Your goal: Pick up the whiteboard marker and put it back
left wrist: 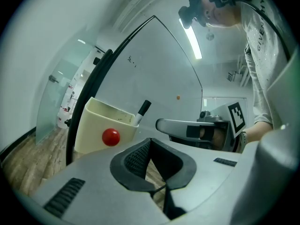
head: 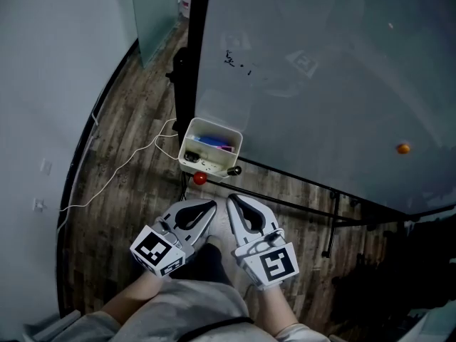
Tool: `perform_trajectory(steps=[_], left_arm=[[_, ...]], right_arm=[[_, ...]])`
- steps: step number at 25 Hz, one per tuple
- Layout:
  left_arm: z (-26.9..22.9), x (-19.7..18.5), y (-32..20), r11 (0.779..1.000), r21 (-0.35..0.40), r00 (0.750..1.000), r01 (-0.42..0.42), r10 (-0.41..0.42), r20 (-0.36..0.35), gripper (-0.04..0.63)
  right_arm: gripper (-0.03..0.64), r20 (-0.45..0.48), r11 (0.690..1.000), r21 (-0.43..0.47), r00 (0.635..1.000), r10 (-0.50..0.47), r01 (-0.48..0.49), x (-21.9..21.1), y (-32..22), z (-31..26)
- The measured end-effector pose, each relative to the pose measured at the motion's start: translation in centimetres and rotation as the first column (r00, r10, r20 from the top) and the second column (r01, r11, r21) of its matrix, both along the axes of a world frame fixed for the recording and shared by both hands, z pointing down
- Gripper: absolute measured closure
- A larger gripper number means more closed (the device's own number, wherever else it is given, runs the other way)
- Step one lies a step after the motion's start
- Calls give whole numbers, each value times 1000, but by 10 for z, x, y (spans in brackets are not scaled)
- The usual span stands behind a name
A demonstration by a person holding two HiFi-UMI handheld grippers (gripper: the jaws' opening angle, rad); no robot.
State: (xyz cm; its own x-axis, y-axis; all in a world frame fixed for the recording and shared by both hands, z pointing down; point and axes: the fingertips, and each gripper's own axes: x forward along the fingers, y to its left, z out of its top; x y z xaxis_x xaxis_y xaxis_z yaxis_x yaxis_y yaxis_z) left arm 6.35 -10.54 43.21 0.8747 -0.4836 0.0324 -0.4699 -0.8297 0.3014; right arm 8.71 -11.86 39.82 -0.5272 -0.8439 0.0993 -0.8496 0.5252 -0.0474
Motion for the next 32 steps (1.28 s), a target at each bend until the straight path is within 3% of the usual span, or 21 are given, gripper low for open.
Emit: perform_trajectory(steps=[12, 21, 25, 32], left_arm=[[-19, -19, 0, 999, 38, 1000, 13, -13, -2, 580], [-25, -16, 5, 999, 47, 1000, -17, 18, -21, 580], [-28, -16, 7, 998, 49, 999, -30, 31, -27, 580], [-33, -27, 19, 995, 59, 996, -85, 87, -31, 580]], right_arm=[[597, -16, 1000, -12, 1000, -24, 24, -18, 14, -9], [597, -18, 1000, -21, 1000, -20, 19, -25, 21, -11], [597, -48, 998, -68, 999, -7, 3, -24, 26, -6], [597, -31, 999, -41, 999, 34, -35, -36, 36, -14]])
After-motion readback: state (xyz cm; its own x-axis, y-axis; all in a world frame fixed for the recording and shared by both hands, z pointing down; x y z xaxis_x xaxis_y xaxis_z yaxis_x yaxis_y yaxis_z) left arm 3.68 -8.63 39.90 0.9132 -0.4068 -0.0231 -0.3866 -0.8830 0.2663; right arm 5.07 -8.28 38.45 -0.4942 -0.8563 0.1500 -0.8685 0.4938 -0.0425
